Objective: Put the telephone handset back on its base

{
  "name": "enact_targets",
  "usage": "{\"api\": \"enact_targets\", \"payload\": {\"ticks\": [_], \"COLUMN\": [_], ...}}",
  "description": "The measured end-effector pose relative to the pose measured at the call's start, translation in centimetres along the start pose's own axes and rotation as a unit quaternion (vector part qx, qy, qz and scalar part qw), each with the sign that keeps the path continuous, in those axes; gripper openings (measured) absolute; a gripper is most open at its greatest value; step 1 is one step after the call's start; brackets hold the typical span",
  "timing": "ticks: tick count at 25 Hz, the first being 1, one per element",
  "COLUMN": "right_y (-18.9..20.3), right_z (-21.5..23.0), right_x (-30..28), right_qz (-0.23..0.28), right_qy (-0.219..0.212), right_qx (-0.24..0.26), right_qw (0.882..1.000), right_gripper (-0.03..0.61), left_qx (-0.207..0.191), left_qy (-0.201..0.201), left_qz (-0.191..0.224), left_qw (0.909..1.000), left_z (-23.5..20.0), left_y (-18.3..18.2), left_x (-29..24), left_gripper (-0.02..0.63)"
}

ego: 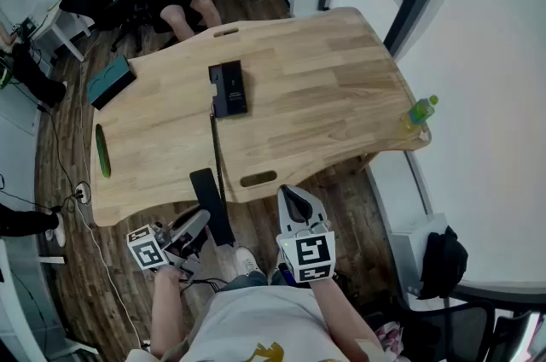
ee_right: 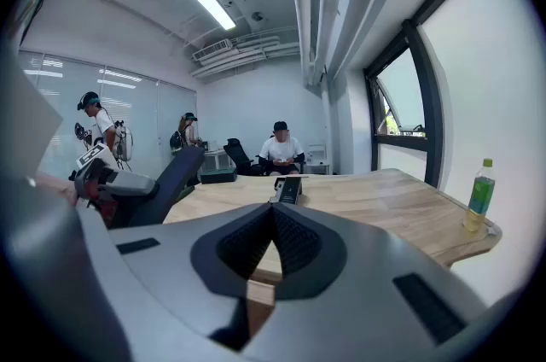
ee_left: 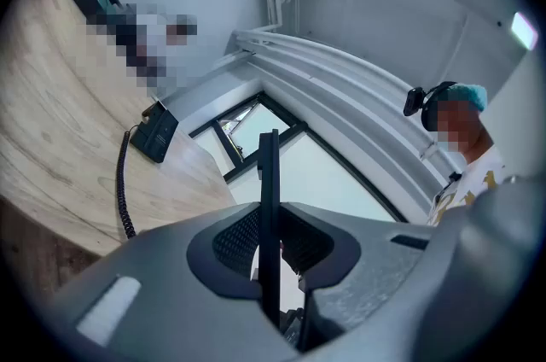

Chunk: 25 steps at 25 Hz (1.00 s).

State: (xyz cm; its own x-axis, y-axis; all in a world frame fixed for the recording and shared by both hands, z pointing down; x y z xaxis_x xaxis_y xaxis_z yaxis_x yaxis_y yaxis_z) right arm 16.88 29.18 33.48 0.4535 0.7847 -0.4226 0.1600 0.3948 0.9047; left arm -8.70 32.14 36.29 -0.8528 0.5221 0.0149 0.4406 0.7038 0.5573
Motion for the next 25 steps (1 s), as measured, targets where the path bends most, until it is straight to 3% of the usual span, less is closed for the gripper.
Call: {"api": "enact_targets", "payload": {"ticks": [25], "right_y": [0.44], "right_z": [0.05], "right_x": [0.16], "right_qz": [0.008], "right_qy": [-0.020], "right_qx": [-0.019], "right_qw": [1.000], "right_gripper": [0.003], "left_qx": [0.000], "left_qy": [0.003], "left_qz": [-0.003], "left_qw": [1.0000], "left_z": [0.70], "left_y": [0.37], "left_x": [-0.05], "left_gripper": [0.069]}}
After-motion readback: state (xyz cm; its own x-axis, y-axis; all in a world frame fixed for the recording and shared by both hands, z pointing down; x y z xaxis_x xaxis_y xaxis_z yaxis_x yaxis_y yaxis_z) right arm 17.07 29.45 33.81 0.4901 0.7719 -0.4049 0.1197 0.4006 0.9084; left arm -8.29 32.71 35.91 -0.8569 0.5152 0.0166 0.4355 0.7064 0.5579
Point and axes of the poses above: the fingertips, and each gripper's own axes: x backward along the fingers, z to its right, y out of its underside, the point moved 7 cm from there along x, backward along the fingers, and after that the axes turned 7 degrees about -z, right-handed, at the moved point
